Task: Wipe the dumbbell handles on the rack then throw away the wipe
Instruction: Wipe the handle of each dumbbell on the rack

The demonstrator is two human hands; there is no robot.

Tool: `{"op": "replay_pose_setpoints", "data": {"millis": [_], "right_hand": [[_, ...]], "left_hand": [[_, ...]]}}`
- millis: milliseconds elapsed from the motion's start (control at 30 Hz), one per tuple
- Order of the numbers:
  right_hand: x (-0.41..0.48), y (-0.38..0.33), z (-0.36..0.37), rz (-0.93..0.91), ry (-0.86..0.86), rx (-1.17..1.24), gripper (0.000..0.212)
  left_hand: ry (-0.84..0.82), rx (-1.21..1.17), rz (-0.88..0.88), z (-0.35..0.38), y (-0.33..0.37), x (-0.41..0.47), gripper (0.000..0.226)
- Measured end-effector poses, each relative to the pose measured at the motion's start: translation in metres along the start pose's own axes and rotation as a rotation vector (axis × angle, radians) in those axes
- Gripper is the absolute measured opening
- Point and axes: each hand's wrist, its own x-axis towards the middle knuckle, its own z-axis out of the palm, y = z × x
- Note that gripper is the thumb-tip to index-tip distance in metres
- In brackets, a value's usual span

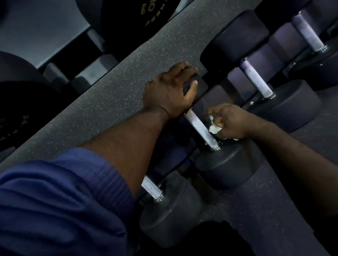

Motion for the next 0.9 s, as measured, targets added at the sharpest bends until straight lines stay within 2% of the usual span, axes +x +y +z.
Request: {"op": "replay_pose_setpoints", "data": {"millis": [67, 133, 167, 233, 300, 367, 467, 567, 633, 767, 900], "right_hand": [[-0.001, 0.001, 0.004, 0.006, -0.018, 0.041, 0.045], [-0.003, -0.001, 0.003, 0.095, -0.03, 0.001, 0.019], [-0.003, -0.002, 0.002, 0.135, 0.008, -0.023, 0.019], [-0.005, 0.0, 0.0, 0.157, 0.068, -0.026, 0.031], [-0.006, 0.002, -0.003, 0.178, 0.062, 0.045, 0.044], [-0.006, 0.003, -0.005, 0.21, 0.064, 0.059, 0.048], [-0.002, 0.003, 0.001, 0.256, 0.049, -0.055, 0.031], [0.0, -0.005, 0.012, 0.182, -0.111, -0.112, 0.011], [0.0, -0.009, 0.005, 0.161, -0.188, -0.132, 0.016], [-0.005, -0.013, -0.009, 0.285, -0.189, -0.084, 0.026], [-0.001, -0.014, 0.01, 0.335, -0.209, -0.06, 0.021]], "left_hand": [[-0.006, -0.002, 0.004, 0.001, 0.0, 0.0, 0.049], [0.003, -0.003, 0.005, 0.001, -0.001, 0.0, 0.049], [0.006, -0.004, 0.002, 0.001, -0.001, 0.0, 0.049], [0.013, 0.0, 0.002, 0.002, -0.001, -0.001, 0.048], [0.016, -0.004, 0.001, 0.001, 0.0, -0.001, 0.048], [0.016, -0.014, -0.002, 0.001, 0.0, -0.001, 0.048], [0.014, -0.012, -0.002, 0.001, 0.0, -0.001, 0.049], [0.012, -0.019, -0.006, 0.002, 0.0, -0.001, 0.05], [0.013, -0.013, -0.003, 0.001, 0.0, -0.001, 0.05], [0.002, -0.005, -0.009, 0.001, -0.001, 0.0, 0.051], [-0.011, -0.018, -0.008, 0.003, -0.001, 0.0, 0.052]]}}
